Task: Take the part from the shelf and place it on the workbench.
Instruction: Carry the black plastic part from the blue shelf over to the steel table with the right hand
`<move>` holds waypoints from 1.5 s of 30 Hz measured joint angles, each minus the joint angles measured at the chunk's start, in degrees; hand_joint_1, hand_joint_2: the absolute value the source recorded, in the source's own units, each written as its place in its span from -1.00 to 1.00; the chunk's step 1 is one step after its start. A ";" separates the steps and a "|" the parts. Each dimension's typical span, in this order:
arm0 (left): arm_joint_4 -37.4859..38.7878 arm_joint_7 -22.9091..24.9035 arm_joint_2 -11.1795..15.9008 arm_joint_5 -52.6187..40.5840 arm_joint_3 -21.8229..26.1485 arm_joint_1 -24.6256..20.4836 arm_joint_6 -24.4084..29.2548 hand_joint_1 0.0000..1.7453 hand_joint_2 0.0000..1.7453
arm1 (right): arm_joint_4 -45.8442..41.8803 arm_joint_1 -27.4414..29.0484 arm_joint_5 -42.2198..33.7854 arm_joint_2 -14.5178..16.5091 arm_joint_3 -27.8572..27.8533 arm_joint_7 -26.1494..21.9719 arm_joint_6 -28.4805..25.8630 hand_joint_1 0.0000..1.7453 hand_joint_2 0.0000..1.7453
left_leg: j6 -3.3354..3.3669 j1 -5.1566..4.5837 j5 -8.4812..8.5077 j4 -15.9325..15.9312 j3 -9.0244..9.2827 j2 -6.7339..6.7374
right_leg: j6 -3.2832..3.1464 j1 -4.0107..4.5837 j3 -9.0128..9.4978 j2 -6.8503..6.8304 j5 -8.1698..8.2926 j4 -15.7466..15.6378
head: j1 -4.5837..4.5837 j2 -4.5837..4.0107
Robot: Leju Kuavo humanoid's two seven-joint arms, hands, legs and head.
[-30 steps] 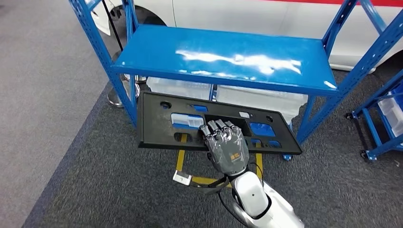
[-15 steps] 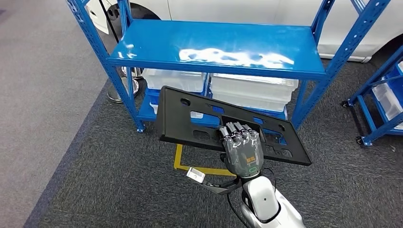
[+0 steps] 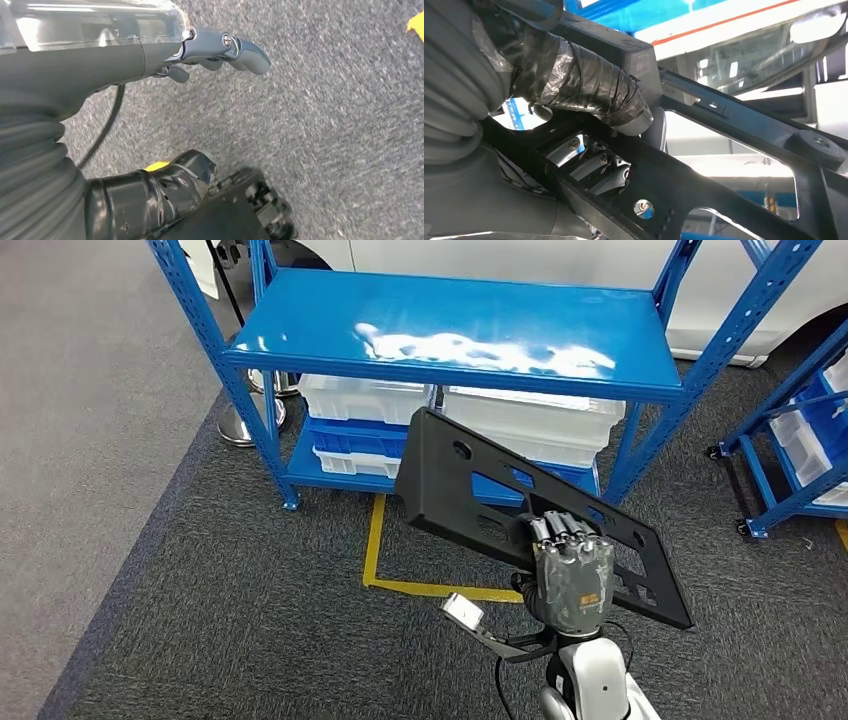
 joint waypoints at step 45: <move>0.01 -0.86 -0.15 1.28 2.02 1.15 0.91 -1.00 1.00 | -15.51 18.88 -42.04 14.33 -26.61 -40.53 -0.50 1.00 1.00 | -2.54 -0.31 -6.81 8.24 -2.16 1.63 | -1.89 0.05 2.09 -1.29 5.80 -7.49 | 0.05 0.00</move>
